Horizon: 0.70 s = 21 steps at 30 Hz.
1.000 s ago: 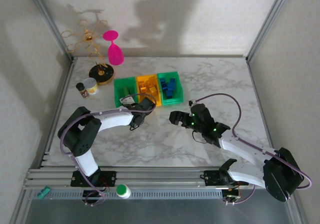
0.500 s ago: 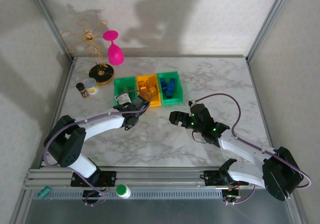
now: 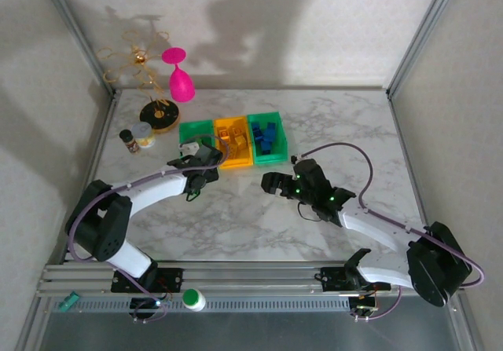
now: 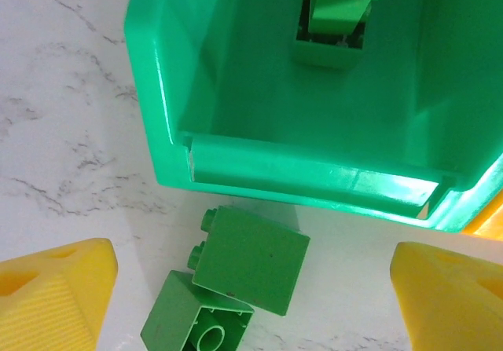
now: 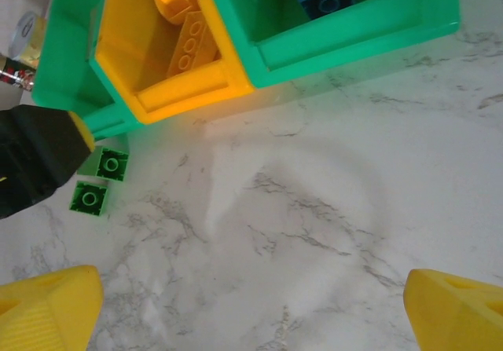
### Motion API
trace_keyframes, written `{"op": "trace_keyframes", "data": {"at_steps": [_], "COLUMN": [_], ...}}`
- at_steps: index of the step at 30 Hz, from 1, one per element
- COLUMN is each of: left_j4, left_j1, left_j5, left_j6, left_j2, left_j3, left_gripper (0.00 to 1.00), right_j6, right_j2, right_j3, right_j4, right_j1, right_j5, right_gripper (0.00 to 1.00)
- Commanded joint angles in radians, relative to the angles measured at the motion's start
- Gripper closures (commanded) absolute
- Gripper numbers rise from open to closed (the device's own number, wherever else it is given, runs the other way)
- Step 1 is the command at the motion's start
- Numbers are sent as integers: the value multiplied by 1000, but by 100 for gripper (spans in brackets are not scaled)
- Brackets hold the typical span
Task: Sort the legos into containers by color
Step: Pick up the lego from the center of the table.
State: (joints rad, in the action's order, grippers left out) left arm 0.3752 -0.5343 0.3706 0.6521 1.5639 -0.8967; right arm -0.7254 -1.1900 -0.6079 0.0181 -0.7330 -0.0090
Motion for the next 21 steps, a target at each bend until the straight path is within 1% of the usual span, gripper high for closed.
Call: {"op": "trace_keyframes", "data": {"at_steps": [1, 5, 7, 9, 14, 21], "left_j4": [4, -23, -42, -56, -71, -91], "left_j1": [13, 25, 42, 51, 65, 65], "left_j5": [-53, -69, -97, -114, -131, -163], "left_j6": [-83, -99, -110, -122, -128, -131], "left_j2": [41, 59, 73, 88, 125, 139], "left_j3": [-26, -5, -1, -1, -9, -1], "left_gripper": [9, 9, 10, 14, 17, 28], "right_j6": [-1, -5, -6, -6, -8, -7], "right_j2": [-11, -16, -16, -17, -9, -3], "right_j3": [-38, -34, -32, -34, -35, -39], "right_j4": [15, 14, 14, 10, 3, -9], "right_j1": [-22, -25, -25, -26, -25, -25], "right_j5": [6, 9, 9, 9, 18, 24], "right_gripper": [1, 1, 1, 1, 1, 1]}}
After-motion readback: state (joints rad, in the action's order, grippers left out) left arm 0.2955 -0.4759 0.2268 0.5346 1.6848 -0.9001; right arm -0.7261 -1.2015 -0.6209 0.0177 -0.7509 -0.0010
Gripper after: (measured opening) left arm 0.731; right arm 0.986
